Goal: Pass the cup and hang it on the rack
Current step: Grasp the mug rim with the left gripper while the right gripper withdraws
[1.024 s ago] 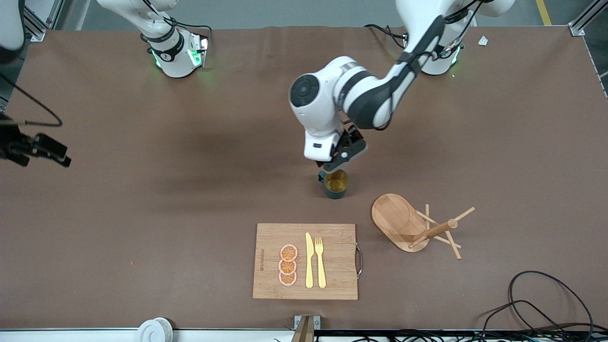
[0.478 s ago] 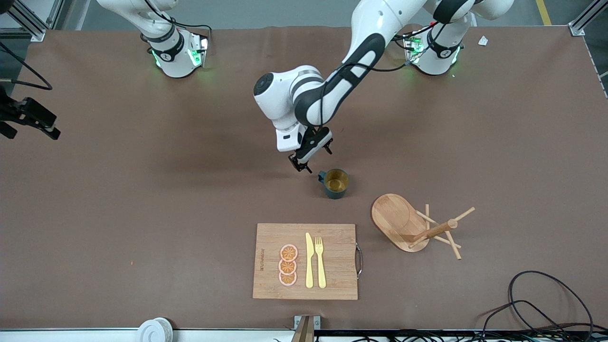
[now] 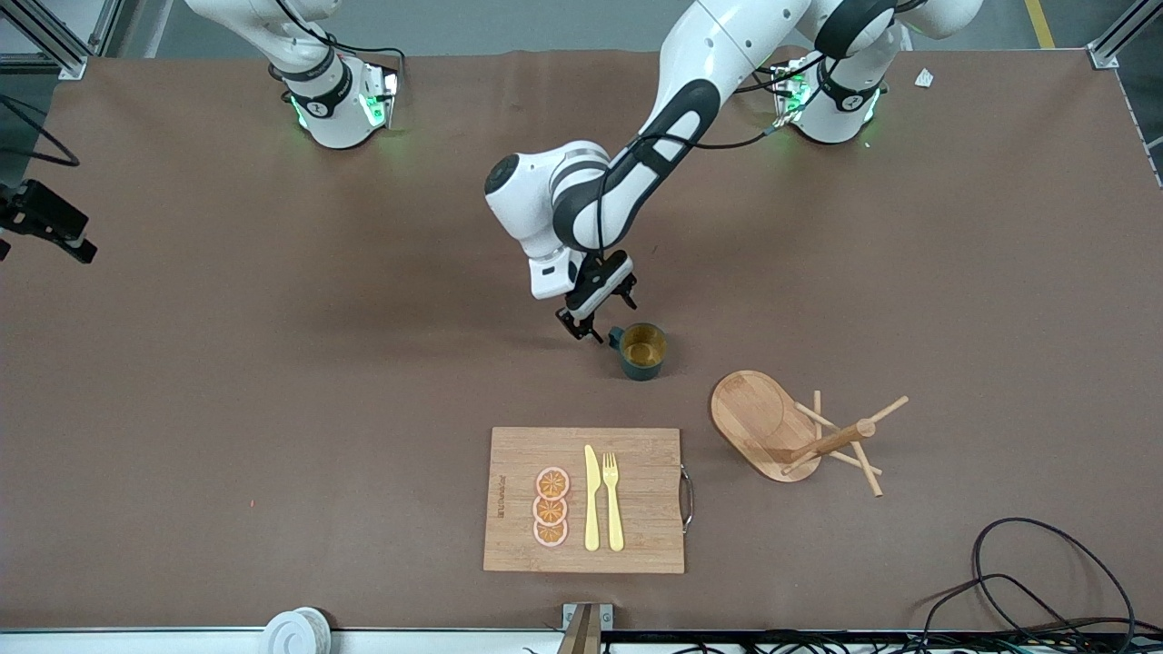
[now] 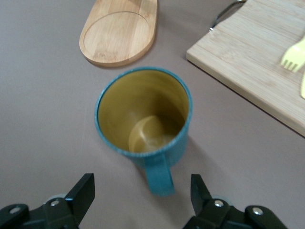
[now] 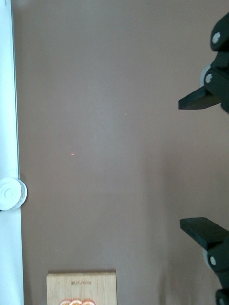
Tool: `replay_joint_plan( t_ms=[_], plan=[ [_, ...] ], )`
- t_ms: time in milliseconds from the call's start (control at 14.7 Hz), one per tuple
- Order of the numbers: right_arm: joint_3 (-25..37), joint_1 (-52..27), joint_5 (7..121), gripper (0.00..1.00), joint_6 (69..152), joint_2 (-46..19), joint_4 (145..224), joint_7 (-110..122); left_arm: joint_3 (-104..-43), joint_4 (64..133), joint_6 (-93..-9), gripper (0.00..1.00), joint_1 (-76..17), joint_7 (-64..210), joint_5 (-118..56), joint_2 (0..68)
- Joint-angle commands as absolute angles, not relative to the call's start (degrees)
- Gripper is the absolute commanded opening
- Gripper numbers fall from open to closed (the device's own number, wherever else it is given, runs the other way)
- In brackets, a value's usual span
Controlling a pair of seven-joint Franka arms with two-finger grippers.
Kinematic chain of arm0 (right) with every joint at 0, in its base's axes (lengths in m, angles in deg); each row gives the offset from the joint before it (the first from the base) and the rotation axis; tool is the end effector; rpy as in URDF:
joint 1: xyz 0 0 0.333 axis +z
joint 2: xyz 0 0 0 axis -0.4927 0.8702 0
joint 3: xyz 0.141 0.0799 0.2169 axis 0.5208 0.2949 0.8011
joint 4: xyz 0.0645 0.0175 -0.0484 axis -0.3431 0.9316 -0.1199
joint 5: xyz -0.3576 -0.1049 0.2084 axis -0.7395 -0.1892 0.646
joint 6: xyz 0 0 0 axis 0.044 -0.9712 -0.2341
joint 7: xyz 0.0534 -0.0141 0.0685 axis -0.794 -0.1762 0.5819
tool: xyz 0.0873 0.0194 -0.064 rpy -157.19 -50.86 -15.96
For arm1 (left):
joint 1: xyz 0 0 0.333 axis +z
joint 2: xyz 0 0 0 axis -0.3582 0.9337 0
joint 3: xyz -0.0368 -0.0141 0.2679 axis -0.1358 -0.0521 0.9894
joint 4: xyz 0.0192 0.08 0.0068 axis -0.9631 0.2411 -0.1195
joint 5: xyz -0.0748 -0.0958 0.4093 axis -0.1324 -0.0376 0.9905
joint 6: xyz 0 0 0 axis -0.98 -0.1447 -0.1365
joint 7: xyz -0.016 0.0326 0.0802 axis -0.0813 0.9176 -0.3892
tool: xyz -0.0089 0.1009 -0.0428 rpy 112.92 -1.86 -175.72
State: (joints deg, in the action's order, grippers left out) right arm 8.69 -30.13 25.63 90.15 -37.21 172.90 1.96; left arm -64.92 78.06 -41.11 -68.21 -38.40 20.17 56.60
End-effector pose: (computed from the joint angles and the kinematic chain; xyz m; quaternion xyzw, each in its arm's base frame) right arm 0.5957 -0.0385 0.6135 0.9972 -0.0199 0.0709 0.0138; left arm 0.4386 -0.5454 0.1472 -0.8857 -0.3507 -0.2531 0.1687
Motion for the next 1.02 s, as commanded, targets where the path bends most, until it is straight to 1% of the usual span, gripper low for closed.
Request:
replay_joint_plan(
  t_ms=[0,68,273,410,478,614,819,956],
  plan=[
    [9.09,-30.48,24.51,1.0,86.18,-32.02,165.68,1.93,-63.16,76.23,-40.95,0.88,-69.5,-38.75,22.0,58.64],
    [9.01,-30.75,24.61,1.0,86.17,-32.02,165.68,1.23,-63.07,76.22,-41.12,0.85,-69.5,-38.67,22.27,58.64],
    [8.92,-30.57,24.69,1.0,86.26,-31.93,165.68,-1.23,-63.16,75.79,-41.12,0.7,-69.24,-38.14,22.19,58.55],
    [8.92,-30.57,24.78,1.0,86.26,-31.93,165.68,-1.24,-63.16,75.7,-41.12,0.62,-69.15,-37.96,22.19,58.46],
    [8.92,-30.66,24.7,1.0,86.35,-31.93,165.68,-0.97,-63.16,75.18,-41.21,0.6,-69.15,-37.88,22.19,58.55],
    [8.92,-30.66,24.61,1.0,86.44,-31.84,165.68,-1.32,-63.07,74.91,-42.17,0.59,-69.24,-37.96,22.36,58.9],
    [8.92,-30.75,24.43,1.0,86.44,-31.93,165.59,-1.41,-63.07,74.82,-42.18,0.49,-69.41,-37.96,22.27,58.64],
    [8.92,-30.66,24.43,1.0,86.44,-31.93,165.59,-1.5,-63.16,74.64,-42.35,0.47,-69.5,-38.05,22.27,58.64]
  ],
)
